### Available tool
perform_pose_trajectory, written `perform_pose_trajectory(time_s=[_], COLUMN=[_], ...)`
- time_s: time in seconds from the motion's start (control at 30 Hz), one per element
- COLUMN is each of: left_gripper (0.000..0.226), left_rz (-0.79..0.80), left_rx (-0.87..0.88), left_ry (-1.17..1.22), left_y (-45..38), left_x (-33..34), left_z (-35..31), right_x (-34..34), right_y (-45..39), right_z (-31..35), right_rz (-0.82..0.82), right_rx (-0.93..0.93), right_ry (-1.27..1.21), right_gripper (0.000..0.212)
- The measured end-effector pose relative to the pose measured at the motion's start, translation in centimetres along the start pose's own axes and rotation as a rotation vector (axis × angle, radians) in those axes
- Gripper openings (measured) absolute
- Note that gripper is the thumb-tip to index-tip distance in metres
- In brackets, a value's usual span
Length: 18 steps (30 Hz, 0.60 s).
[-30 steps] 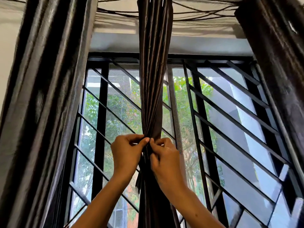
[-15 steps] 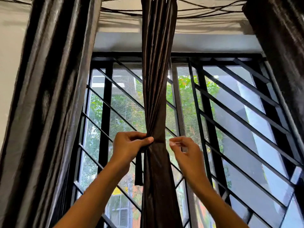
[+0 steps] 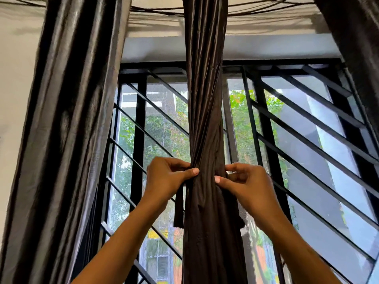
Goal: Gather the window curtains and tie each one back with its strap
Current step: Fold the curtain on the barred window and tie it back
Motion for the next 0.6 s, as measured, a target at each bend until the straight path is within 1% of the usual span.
perform_pose_trajectory(time_s=[0.07, 0.1, 0.17, 0.2, 0.27, 0.3, 0.4, 0.5, 0.57, 0.6], left_gripper=[0.027, 0.026, 0.02, 0.016, 0.012, 0.01, 0.005, 0.015, 0.01, 0.009], left_rz=[-0.011, -0.02, -0.062, -0.088, -0.131, -0.137, -0.124, -0.062, -0.004, -0.006], left_rx=[0.025, 0.029, 0.048, 0.067, 0.109, 0.124, 0.133, 0.128, 0.124, 0.116], left_ry=[-0.031, -0.041, -0.093, -0.13, -0.176, -0.173, -0.113, -0.071, -0.042, -0.048], left_y=[0.1, 0.1, 0.2, 0.3, 0.7, 1.0, 1.9, 2.3, 2.5, 2.5], left_x=[0.0, 0.0, 0.2, 0.4, 0.9, 1.2, 1.5, 1.1, 0.9, 0.8], left_z=[0.0, 0.0, 0.1, 0.0, -0.2, -0.4, -0.7, -1.0, -1.2, -1.1], right_x=[-0.3, -0.3, 0.4, 0.9, 2.7, 3.5, 5.0, 5.5, 5.8, 5.9], right_y=[0.1, 0.3, 1.2, 1.9, 3.6, 4.2, 5.0, 5.3, 5.6, 5.6], right_z=[0.3, 0.4, 0.8, 1.0, 1.5, 1.7, 1.5, 1.1, 0.8, 0.6], right_rz=[0.031, 0.025, -0.04, -0.072, -0.071, -0.057, -0.05, -0.062, 0.019, 0.069], right_rx=[0.069, 0.074, -0.04, -0.123, -0.275, -0.311, -0.348, -0.424, -0.434, -0.427], right_ry=[-0.004, 0.007, 0.11, 0.21, 0.437, 0.532, 0.666, 0.729, 0.71, 0.696], right_gripper=[0.022, 0.023, 0.02, 0.019, 0.026, 0.032, 0.039, 0.036, 0.029, 0.029])
Point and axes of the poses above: each hand's wrist, its own y-axis away from the middle knuckle, its own x-axis out of the palm, z = x × y, the point moved 3 cm from there along -y, towards the middle knuckle, and after that the axes turned 13 degrees about -y, right-handed, at the moved point
